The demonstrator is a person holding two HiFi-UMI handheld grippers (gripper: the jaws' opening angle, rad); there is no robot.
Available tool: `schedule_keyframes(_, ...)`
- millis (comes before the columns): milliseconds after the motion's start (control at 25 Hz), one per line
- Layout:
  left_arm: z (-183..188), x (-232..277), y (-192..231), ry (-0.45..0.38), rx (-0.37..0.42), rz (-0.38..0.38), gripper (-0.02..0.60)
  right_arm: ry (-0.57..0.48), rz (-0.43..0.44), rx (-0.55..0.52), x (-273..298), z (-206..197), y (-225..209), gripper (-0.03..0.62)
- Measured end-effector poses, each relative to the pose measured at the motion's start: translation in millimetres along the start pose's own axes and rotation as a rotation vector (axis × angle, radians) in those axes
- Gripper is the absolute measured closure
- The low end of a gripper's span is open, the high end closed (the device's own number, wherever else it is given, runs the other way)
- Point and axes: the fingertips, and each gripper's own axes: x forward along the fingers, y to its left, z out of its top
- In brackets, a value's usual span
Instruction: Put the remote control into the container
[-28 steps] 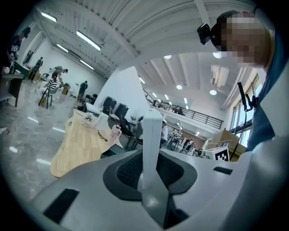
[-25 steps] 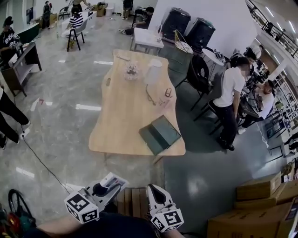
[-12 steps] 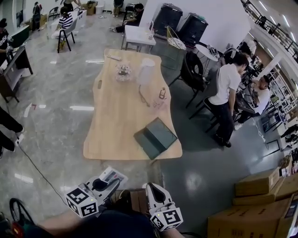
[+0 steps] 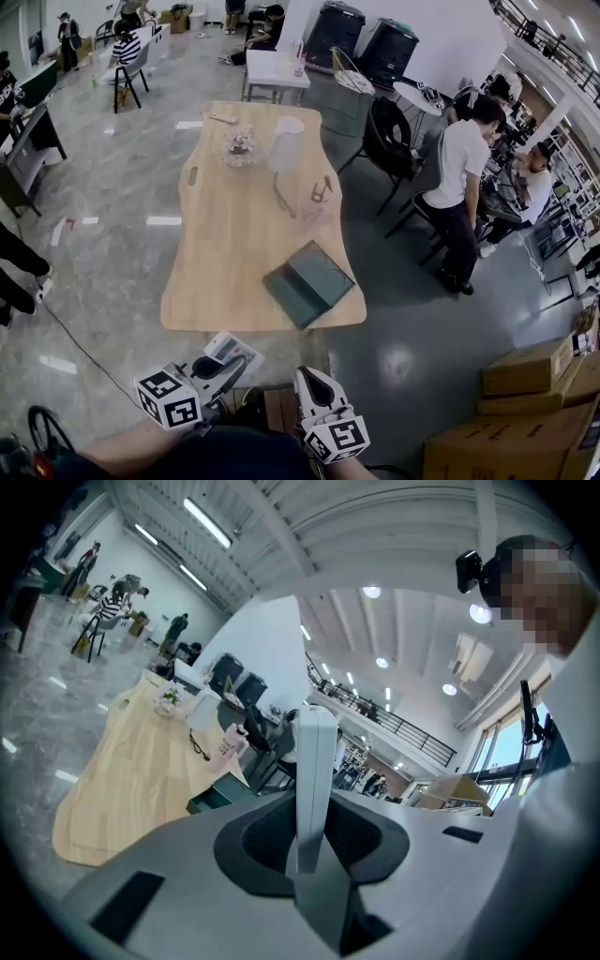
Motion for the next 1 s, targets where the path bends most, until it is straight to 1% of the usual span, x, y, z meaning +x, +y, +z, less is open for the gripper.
schedule_keyframes(160,-2,26,5,0.019,-0.066,-0.012,0.49,-0.008,0.001,0.021,2,0,-16,0.576)
schedule_keyframes(360,-11,68,26,0.045,-0.219,-0.028,0.49,-0.011,0.006,0.038,0,-1,-39,0.576)
schedule_keyframes(400,-13,78,30,0.053,-0.232,-0.027,0.489,-0.012,0.006,0.042,-1,-1,-44,0.576)
schedule_keyframes(560,-21,108,45,0.09,-0.236,-0.007,0.49,-0.006,0.002,0.04,-7,-1,-61,0.576)
schedule_keyframes(640,-24,121,52,0.097,-0.255,-0.006,0.489,-0.002,-0.007,0.041,-10,-2,-69,0.576)
schedule_keyframes(760,-30,139,62,0.111,-0.293,-0.019,0.489,0.008,-0.028,0.044,-12,-5,-77,0.576)
schedule_keyframes(880,-38,159,72,0.125,-0.348,-0.039,0.49,0.01,-0.058,0.039,-9,-4,-86,0.576)
schedule_keyframes(1000,-47,179,85,0.139,-0.397,-0.041,0.49,0.006,-0.084,0.027,-4,0,-92,0.576)
